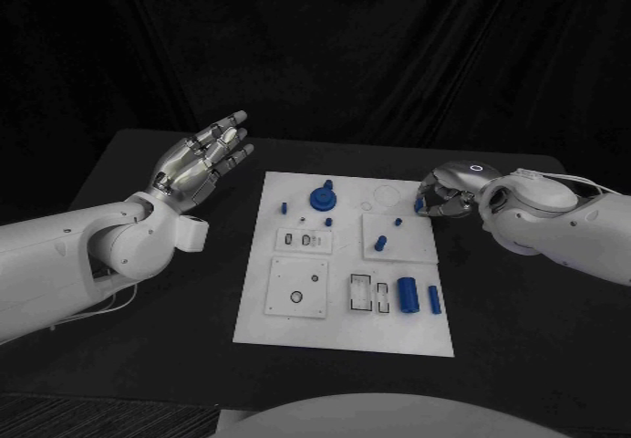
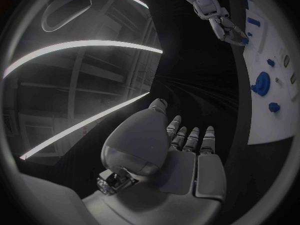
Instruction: Assemble the parts on the task board
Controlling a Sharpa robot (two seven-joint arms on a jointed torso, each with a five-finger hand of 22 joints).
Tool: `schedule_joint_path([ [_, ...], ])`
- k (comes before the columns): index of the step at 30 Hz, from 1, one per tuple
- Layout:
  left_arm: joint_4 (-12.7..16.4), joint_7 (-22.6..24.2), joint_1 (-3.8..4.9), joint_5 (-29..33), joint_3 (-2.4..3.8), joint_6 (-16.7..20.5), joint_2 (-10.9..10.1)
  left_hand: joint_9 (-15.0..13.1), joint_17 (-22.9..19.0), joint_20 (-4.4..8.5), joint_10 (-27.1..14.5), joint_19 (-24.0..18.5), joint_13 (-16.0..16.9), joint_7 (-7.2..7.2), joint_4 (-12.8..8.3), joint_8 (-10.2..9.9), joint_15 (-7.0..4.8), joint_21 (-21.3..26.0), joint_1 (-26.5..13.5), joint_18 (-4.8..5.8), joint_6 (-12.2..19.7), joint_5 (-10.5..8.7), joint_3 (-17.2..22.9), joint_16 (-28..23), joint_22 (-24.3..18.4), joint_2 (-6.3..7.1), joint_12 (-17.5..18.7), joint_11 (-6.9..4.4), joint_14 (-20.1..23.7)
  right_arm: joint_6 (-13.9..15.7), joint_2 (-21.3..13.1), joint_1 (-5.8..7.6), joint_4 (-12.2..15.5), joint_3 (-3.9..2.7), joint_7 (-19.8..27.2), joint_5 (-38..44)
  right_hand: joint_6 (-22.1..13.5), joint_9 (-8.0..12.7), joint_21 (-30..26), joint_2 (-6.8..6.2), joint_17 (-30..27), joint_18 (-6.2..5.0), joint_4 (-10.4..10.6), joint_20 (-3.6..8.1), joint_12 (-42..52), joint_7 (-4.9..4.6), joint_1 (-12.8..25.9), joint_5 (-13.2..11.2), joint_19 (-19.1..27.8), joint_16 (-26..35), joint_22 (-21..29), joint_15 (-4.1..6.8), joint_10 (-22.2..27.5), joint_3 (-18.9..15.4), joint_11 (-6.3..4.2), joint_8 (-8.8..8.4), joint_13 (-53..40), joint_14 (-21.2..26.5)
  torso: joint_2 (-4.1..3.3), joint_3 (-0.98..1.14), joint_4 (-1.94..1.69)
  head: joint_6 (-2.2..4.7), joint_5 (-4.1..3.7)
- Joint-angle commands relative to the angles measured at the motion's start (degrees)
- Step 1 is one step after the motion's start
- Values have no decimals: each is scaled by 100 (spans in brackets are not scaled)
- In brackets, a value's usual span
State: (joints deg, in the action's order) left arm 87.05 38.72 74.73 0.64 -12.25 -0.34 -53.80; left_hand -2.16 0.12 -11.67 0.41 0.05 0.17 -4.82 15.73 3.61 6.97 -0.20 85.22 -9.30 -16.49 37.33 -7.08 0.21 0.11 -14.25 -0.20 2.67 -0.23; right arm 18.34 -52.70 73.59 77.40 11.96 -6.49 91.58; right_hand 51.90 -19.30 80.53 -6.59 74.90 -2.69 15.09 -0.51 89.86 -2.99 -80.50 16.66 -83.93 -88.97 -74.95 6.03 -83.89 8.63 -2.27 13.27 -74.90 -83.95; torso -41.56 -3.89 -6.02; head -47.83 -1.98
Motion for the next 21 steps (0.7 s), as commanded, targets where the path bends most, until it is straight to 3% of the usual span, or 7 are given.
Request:
schedule_joint_path([
  [1, 6, 52, -7, -5, 5, -82, 11, -4, -8, -38, -2, 11, -5, -21, -5, 18, 38, 5, 45, 57, -7, 27, 43, -14, 3, -12, 8, 39, 19, 47, 4, -16, -6, -2, -71, 39, 34, -15, -22, 64, 1365, 43, -28, -22, 14, 10, 10, 59, -182, 14, -1208, -21, -611, 4, 26, 40, -1510, -572, 0, -1, -2, 0, -2],
  [21, 3, 28, -12, -5, 5, -85, -2, -3, -8, -40, -1, 11, -5, -23, -1, 15, 38, 5, 48, 55, 3, 29, 55, -14, 3, -20, 8, 43, 19, 165, -3, -16, 47, -2, -31, -62, -11, -183, -45, 201, 1363, 39, -157, -12, 14, 21, 39, 678, -176, 13, -1203, -15, -611, 68, 8, 161, -1510, -572, 2, -1, -1, -19, 8],
])
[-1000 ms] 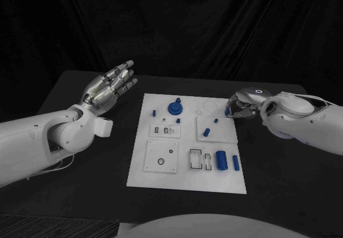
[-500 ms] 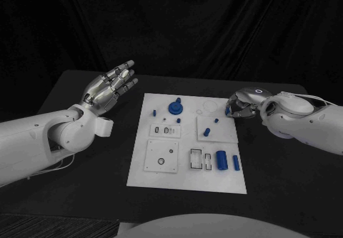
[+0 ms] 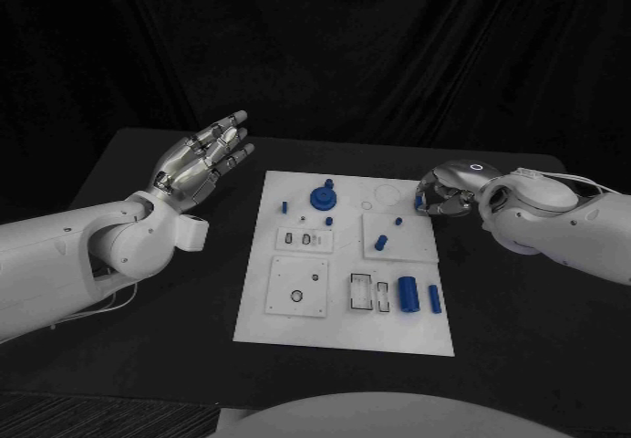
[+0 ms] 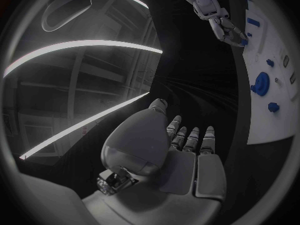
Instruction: Assemble the parts on the task board
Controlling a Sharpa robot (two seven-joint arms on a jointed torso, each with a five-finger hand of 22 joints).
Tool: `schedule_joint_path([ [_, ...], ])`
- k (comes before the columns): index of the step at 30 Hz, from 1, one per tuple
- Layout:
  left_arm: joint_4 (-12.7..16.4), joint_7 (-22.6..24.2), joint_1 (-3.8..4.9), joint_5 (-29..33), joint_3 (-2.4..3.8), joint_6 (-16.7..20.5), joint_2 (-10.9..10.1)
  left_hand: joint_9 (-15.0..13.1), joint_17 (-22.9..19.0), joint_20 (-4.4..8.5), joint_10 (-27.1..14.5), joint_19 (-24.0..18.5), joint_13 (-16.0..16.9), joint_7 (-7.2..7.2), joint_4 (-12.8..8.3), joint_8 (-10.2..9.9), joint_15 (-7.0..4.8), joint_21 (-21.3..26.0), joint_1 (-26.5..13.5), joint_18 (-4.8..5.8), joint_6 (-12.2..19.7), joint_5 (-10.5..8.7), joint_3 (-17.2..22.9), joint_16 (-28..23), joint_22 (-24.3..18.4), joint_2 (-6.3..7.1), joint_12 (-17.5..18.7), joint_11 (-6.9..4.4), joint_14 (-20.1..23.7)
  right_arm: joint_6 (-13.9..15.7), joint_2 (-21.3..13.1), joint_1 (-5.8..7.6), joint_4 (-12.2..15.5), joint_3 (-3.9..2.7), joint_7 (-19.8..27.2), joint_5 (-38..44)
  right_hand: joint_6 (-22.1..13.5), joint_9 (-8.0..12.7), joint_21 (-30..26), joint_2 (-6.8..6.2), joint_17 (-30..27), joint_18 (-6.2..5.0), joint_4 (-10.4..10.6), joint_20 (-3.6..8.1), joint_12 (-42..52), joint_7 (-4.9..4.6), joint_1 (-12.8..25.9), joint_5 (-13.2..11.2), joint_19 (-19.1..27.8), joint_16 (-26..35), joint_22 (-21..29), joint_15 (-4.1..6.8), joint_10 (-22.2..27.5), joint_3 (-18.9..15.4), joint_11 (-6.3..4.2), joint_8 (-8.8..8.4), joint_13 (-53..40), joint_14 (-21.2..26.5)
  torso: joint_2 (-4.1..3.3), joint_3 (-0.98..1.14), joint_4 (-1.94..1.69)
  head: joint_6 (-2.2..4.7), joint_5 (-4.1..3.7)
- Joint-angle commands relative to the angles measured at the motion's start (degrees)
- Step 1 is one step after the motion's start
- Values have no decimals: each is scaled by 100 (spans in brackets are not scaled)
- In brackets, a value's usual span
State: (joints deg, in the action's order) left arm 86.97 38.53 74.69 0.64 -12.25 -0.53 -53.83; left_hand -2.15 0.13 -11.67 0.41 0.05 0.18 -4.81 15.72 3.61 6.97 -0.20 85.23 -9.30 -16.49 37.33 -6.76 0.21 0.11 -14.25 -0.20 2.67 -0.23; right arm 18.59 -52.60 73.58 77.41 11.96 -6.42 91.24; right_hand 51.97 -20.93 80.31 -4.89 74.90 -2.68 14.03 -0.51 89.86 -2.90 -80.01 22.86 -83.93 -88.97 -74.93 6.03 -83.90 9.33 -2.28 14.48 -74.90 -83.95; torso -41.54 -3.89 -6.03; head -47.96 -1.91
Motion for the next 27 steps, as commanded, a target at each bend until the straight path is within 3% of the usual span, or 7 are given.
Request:
schedule_joint_path([
  [1, 11, 47, -7, -5, 5, -66, 1, -3, -10, -40, -1, 11, -5, -23, 0, 15, 38, 5, 48, 55, 2, 29, 23, -14, 2, -20, 8, 43, 19, 153, -15, -14, 55, -2, -37, -30, -19, -20, -24, 31, 1363, 39, -52, -12, 14, 12, -10, 59, -176, 13, -1204, -15, -610, -2, 8, 40, -1510, -572, 0, -1, 0, -6, -4],
  [5, 10, 39, -8, -5, 5, -73, -2, -3, -10, -40, -1, 11, -5, -23, 0, 15, 38, 5, 48, 55, 2, 29, 23, -14, 2, -20, 8, 43, 19, 412, -41, -12, 231, -3, 32, -34, -20, -25, -24, 25, 1363, 39, -63, -13, 14, 8, -14, 78, -176, 13, -1204, -18, -610, -1, 6, 44, -1510, -572, 2, 0, 0, -6, 2],
  [10, -11, 4, -10, -5, 5, -103, 9, -2, -10, -41, -1, 12, -5, -24, 0, 13, 39, 5, 50, 54, 8, 32, 29, -15, 3, -23, 8, 44, 19, 893, -88, 3, 646, -4, 205, -36, -13, -52, -13, -25, 1377, 42, -136, -20, 14, -3, -60, 160, -182, 2, -1207, -28, -610, 9, 14, 66, -1510, -575, -1, 0, 11, -13, 14],
  [15, -22, -11, -12, -5, 5, -114, 26, -2, -10, -41, -1, 12, -5, -24, 0, 13, 39, 5, 50, 54, 8, 32, 29, -15, 3, -23, 8, 44, 19, 1093, -46, 26, 1016, -5, 343, -38, -20, -65, 1, -30, 1377, 45, -160, -25, 14, -10, -64, 244, -190, 1, -1212, -34, -610, 24, 19, 71, -1510, -576, 1, -7, 20, 1, 28],
  [20, -26, -38, -15, -5, 5, -134, 42, -2, -9, -42, 1, 11, -4, -23, 0, 13, 39, 6, 54, 54, 8, 36, 36, -13, 2, -26, 7, 45, 19, 1169, 170, 23, 1282, -5, 530, -170, -32, -71, 25, -23, 1380, 50, -169, -28, 14, -16, -61, 295, -201, -1, -1219, -38, -610, 37, 21, 70, -1510, -576, 13, -4, 10, 0, 38],
  [27, -31, -58, -18, -4, 5, -149, 52, -2, -9, -42, 1, 11, -4, -23, 0, 13, 39, 6, 54, 54, 8, 36, 36, -13, 2, -26, 7, 45, 19, 1038, 486, -24, 1319, -5, 612, -255, -43, -72, 27, -22, 1382, 51, -174, -29, 14, -23, -61, 305, -202, -3, -1220, -42, -610, 41, 21, 65, -1510, -577, 15, -6, -16, 19, 20],
])
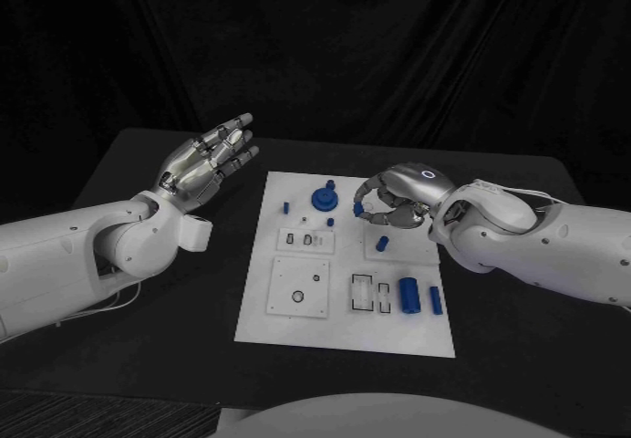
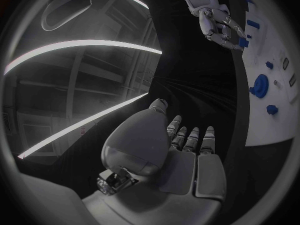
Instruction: Assemble the parts on the task board
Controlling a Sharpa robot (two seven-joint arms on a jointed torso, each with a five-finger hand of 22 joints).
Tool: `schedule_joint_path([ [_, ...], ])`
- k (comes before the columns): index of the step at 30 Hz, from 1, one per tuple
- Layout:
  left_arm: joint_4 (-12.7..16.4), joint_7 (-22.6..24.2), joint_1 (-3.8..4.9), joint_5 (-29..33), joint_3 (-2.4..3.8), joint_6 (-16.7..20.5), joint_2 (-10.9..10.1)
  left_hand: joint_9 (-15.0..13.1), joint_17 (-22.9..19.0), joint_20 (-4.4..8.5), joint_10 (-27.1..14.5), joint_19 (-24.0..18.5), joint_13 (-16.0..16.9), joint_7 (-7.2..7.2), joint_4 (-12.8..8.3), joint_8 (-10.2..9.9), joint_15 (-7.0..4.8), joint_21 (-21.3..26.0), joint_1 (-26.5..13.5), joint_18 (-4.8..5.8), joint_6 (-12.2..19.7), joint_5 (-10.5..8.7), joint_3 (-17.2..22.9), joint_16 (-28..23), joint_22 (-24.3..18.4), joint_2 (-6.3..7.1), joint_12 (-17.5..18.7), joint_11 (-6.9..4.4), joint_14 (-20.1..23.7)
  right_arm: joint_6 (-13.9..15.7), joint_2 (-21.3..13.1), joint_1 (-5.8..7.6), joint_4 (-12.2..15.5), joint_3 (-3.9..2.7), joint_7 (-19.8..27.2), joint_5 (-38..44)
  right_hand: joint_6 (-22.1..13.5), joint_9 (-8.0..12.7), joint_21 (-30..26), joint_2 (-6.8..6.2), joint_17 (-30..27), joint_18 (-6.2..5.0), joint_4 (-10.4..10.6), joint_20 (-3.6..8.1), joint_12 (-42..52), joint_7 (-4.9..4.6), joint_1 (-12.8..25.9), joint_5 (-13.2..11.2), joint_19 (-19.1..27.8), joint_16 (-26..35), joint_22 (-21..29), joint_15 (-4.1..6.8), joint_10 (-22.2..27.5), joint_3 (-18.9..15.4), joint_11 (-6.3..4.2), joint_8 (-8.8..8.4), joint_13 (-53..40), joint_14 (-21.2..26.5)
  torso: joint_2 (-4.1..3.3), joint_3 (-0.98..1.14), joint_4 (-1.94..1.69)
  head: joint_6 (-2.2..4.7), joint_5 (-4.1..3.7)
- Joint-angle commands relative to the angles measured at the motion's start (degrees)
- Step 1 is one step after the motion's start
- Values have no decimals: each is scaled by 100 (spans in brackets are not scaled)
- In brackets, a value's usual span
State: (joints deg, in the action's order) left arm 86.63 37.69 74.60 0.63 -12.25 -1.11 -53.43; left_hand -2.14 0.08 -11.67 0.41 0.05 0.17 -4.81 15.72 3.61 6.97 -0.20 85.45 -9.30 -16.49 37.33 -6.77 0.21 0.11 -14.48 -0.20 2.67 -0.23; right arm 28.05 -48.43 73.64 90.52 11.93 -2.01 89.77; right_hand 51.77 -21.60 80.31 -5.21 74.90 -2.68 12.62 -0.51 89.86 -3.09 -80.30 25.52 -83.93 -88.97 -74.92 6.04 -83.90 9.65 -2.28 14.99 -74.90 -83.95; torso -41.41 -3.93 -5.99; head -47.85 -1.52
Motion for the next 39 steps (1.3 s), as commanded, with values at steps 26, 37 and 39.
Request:
schedule_joint_path([
  [26, -28, -47, -21, -4, 5, -168, 87, -2, -5, -42, -1, 10, -5, -21, -1, 11, 39, 6, 38, 53, 14, 42, 48, -14, 2, -8, 8, 42, 19, -652, 915, -387, -449, -3, -81, -147, -49, -15, -98, 2, 1335, 23, -81, -46, 14, -51, -46, 26, -149, 33, -1183, -72, -610, 22, 47, 9, -1510, -566, -18, 4, -13, -29, -11],
  [37, -34, -71, -26, -4, 5, -194, 88, -2, -5, -41, -3, 10, -6, -20, 1, 12, 38, 6, 42, 52, 10, 43, 58, -14, 2, -14, 8, 40, 19, -558, 902, -400, -439, -3, -162, -92, -54, -23, -123, 3, 1324, 18, -123, -61, 14, -72, -66, 42, -139, 42, -1175, -91, -610, 41, 67, 11, -1510, -564, -15, 3, 1, -50, -8],
  [39, -36, -74, -27, -4, 5, -197, 89, -2, -5, -41, -3, 10, -6, -20, 1, 12, 38, 6, 42, 52, 10, 43, 58, -14, 2, -14, 8, 40, 19, -528, 897, -400, -438, -3, -168, -36, -55, -23, -124, 3, 1325, 18, -124, -61, 14, -73, -66, 43, -139, 41, -1175, -91, -610, 41, 68, 11, -1510, -564, -15, 5, 2, -55, -7],
])
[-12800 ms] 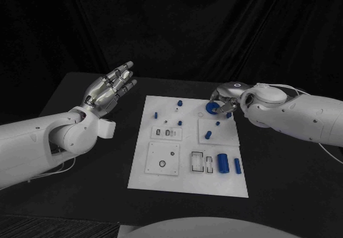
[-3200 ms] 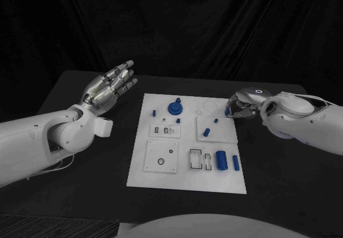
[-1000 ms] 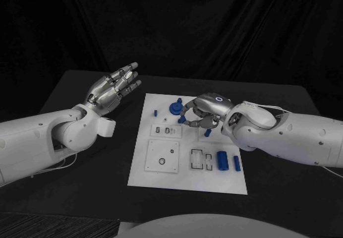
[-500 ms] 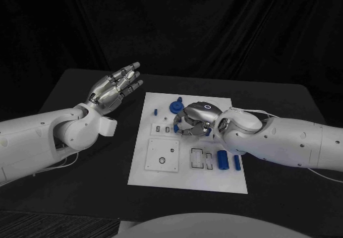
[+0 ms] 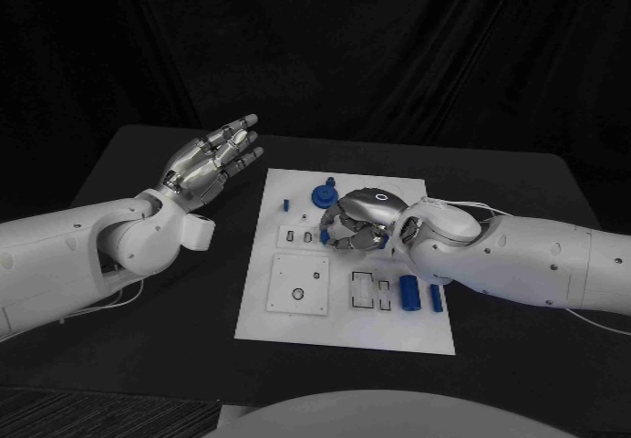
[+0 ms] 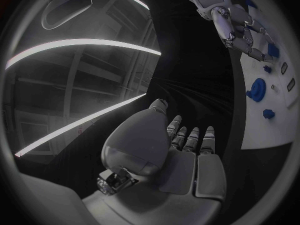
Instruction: Assemble the parts on the task board
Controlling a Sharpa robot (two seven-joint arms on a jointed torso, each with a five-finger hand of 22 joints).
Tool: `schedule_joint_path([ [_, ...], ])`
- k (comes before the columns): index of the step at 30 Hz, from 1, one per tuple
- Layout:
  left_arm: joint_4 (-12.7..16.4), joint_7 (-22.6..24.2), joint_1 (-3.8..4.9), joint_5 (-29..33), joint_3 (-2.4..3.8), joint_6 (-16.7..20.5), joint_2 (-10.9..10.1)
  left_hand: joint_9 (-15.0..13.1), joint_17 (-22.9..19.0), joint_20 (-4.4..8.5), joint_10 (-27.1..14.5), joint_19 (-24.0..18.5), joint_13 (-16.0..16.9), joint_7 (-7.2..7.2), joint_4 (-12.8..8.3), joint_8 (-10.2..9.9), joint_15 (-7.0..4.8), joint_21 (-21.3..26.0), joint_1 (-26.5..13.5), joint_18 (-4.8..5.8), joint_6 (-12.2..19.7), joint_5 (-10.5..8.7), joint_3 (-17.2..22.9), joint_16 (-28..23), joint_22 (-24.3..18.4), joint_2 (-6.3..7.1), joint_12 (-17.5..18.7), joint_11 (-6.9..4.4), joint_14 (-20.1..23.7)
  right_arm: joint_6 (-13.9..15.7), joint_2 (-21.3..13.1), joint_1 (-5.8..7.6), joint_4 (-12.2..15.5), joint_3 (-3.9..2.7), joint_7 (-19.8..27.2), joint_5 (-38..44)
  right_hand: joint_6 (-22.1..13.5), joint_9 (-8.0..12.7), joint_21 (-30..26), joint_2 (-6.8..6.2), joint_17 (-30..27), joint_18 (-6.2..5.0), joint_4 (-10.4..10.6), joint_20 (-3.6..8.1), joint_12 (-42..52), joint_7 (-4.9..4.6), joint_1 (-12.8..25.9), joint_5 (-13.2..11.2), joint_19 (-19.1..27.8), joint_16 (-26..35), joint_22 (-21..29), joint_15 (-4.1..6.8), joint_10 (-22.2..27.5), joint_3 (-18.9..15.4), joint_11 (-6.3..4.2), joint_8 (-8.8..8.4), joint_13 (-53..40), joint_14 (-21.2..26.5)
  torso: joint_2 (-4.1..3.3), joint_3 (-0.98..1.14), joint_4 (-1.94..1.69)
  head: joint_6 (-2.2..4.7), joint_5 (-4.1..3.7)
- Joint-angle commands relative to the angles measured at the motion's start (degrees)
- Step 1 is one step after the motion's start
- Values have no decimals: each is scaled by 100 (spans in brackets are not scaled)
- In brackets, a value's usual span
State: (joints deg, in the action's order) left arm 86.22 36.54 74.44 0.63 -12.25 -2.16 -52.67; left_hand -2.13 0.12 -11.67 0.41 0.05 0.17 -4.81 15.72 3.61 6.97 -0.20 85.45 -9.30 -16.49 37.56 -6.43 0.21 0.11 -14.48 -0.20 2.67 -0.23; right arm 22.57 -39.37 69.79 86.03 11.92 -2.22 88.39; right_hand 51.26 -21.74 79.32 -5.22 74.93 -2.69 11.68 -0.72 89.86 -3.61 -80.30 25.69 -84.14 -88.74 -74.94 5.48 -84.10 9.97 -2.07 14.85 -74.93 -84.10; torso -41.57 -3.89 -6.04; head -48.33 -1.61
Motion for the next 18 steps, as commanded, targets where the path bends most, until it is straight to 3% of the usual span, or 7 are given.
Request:
schedule_joint_path([
  [1, 4, 39, -11, -4, 5, -93, 14, -3, -8, -41, -3, 10, -5, -21, 1, 12, 38, 6, 42, 52, 10, 21, 25, -14, 2, -14, 8, 40, 19, 39, -12, -15, 12, -3, -147, 121, -5, -10, -26, 3, 1319, 18, -32, -41, 14, -23, -66, 26, -118, 20, -1171, -36, -590, 9, 48, 25, -1507, -548, 1, 3, 7, -8, 2],
  [10, -1, 19, -14, -4, 5, -103, 20, -4, -8, -41, -4, 10, -6, -20, 3, 12, 38, 7, 45, 52, 8, 22, 32, -15, 1, -19, 9, 40, 19, 180, -36, -16, 25, -3, -144, 191, -7, -11, -25, 0, 1323, 18, -40, -44, 14, -24, -68, 33, -119, 17, -1172, -40, -590, 11, 51, 25, -1507, -549, 1, 0, 3, -18, -2],
  [18, -1, 6, -14, -4, 5, -107, 17, -4, -8, -41, -4, 10, -6, -20, 3, 12, 38, 7, 45, 52, 8, 22, 32, -15, 1, -19, 9, 40, 19, 111, -26, -16, 16, -3, -238, 281, -44, -14, -32, -32, 1317, 16, -87, -56, 14, -27, -80, 29, -116, 22, -1169, -49, -590, 15, 58, 11, -1507, -548, 0, -3, 0, -16, -12],
])
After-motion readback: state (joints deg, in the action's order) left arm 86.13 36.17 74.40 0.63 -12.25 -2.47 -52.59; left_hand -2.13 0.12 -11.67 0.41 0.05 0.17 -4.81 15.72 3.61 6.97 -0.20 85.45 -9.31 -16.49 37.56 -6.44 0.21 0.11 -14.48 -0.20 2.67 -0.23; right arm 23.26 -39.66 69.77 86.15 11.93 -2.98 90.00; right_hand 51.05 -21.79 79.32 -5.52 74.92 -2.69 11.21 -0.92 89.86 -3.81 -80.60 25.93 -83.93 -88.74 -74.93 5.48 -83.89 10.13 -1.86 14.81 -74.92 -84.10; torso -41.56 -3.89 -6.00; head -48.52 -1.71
